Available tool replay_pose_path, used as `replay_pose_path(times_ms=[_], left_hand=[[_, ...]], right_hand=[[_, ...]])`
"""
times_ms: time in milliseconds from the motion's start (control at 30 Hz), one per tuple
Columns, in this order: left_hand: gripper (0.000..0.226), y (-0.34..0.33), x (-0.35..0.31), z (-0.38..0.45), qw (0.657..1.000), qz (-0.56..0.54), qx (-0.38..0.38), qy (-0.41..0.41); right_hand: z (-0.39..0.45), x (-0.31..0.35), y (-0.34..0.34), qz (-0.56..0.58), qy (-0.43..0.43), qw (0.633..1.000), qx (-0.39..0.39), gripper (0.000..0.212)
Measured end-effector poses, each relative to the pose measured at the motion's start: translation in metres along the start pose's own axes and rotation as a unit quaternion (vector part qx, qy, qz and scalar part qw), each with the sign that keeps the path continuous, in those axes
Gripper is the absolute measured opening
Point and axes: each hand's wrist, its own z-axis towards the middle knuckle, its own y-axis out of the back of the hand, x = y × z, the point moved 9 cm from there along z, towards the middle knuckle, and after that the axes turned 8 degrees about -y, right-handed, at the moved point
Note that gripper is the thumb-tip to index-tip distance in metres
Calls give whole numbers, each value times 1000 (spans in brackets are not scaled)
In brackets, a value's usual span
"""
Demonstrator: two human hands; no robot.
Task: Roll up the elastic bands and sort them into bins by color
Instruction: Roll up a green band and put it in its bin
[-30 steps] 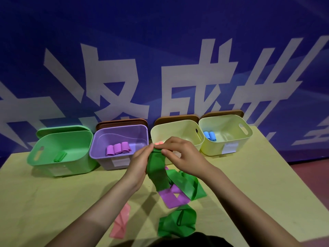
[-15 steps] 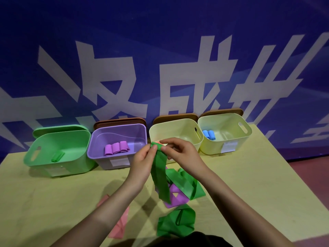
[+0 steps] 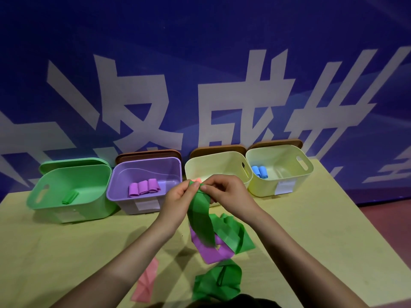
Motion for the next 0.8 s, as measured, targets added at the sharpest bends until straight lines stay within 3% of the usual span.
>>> replay_pose_path(times_ms=[200, 367, 500, 633, 800], left_hand=[[29, 5, -9, -2, 997, 31, -34, -63], [20, 10, 1, -4, 996, -68, -60, -5], [21, 10, 19, -4, 991, -119, -33, 54], [16, 17, 25, -4, 993, -99, -32, 55], [15, 24, 29, -10, 983, -155, -59, 83]], right_hand=[[-2, 23, -3, -152, 98, 983, -43, 11], [-5, 28, -2, -99, 129, 984, -77, 10], [-4, 22, 4, -64, 109, 988, -92, 12], [-7, 21, -2, -63, 96, 992, -49, 19], [-11, 29, -11, -68, 132, 988, -35, 22]])
